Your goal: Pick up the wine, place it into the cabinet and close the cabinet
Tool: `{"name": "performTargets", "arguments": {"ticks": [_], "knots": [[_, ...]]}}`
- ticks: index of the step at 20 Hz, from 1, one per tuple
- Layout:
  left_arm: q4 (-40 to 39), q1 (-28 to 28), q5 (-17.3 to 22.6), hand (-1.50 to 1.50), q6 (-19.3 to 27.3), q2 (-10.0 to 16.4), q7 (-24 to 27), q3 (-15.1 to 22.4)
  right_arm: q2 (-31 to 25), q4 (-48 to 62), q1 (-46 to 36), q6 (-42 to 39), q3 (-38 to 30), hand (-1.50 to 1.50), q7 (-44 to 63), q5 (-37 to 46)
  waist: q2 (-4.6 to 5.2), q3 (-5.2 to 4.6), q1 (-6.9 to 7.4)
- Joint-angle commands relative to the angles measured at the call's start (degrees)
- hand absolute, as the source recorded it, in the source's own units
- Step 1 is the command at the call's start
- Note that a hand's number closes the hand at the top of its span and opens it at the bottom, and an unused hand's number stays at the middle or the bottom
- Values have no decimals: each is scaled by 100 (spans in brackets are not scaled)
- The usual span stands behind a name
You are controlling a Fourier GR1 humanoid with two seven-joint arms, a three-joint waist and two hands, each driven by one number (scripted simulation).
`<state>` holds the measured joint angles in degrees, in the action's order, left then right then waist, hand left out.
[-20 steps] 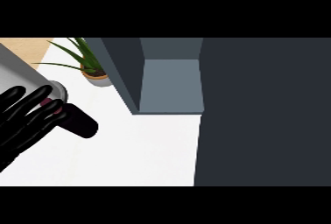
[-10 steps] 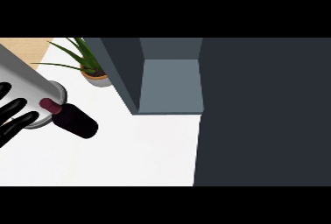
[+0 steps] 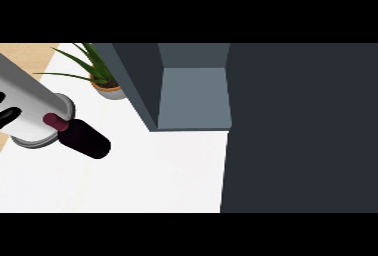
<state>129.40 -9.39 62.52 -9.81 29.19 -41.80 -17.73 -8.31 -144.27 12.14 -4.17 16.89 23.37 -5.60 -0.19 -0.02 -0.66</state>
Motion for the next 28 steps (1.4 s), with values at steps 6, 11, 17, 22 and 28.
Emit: {"name": "performTargets", "arguments": {"ticks": [6, 11, 17, 22, 28], "knots": [[-678, -212, -199, -150, -511, 192, 112, -385, -132, -1302, 32, 97, -120, -150, 702, -485, 8, -1, 0], [-1466, -547, -90, -150, -845, 591, 84, -760, -151, -1338, 34, 133, 30, -150, 779, -332, 4, -2, -12], [-2094, -313, -567, -150, -1454, 338, 484, -780, -121, -1279, 209, 166, 155, -150, 706, -209, 4, -1, -5], [-3048, -477, -829, -150, -2108, 442, 846, -912, -72, -1317, -70, 294, 302, -150, 892, -88, 9, -7, -22], [-3500, -490, -1461, -150, -2262, 165, 1146, -679, -142, -1323, 80, 204, 197, -150, 740, -316, 8, 1, -50]]}}
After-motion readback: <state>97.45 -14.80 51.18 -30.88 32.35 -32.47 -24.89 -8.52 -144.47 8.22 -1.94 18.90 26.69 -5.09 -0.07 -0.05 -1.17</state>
